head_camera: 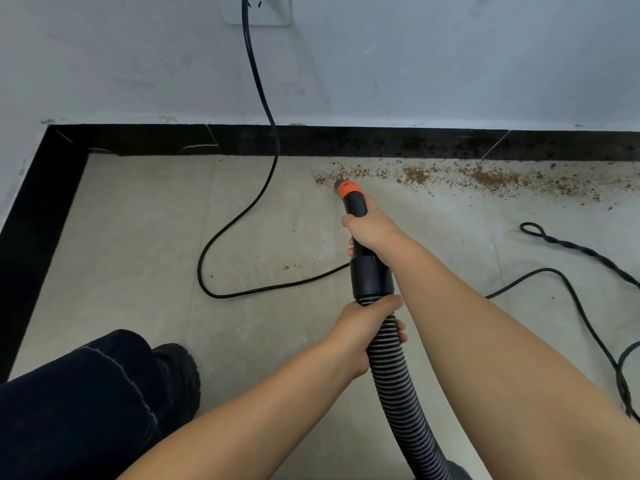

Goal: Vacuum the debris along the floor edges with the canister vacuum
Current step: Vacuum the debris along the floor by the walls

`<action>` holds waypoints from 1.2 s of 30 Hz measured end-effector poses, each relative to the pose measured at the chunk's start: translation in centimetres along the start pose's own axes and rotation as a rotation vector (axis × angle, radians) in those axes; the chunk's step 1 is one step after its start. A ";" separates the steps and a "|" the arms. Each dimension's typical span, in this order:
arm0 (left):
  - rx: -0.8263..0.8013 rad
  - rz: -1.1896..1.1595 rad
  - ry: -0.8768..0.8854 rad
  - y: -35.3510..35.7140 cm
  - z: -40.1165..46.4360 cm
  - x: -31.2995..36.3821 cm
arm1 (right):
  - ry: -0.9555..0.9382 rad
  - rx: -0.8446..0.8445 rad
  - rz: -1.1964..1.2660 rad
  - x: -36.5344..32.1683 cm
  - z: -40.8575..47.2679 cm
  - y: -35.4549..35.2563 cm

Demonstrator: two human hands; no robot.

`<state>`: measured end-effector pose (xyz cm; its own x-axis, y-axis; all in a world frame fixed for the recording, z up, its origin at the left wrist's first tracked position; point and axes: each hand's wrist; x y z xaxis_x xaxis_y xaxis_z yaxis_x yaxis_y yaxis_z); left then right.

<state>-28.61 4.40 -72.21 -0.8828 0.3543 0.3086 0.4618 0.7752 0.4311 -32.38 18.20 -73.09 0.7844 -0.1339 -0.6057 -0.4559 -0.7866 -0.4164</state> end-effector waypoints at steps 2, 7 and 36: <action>0.004 -0.023 0.018 -0.4 -0.2 0.4 | -0.024 -0.037 -0.013 -0.8 0.1 0.8; 0.023 -0.057 0.037 -0.3 -0.3 1.0 | -0.056 -0.090 -0.059 -1.8 0.4 1.4; -0.010 -0.019 0.020 0.2 1.2 1.9 | -0.056 -0.005 -0.028 -1.5 1.4 0.1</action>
<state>-30.28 5.78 -72.54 -0.8893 0.3292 0.3174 0.4463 0.7762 0.4453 -34.23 19.17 -73.18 0.7718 -0.0778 -0.6311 -0.4318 -0.7927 -0.4303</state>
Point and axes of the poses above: each hand's wrist, its own z-axis towards the middle knuckle, its own y-axis out of the palm, x = y × z, and after that the axes turned 11 degrees about -z, right-handed
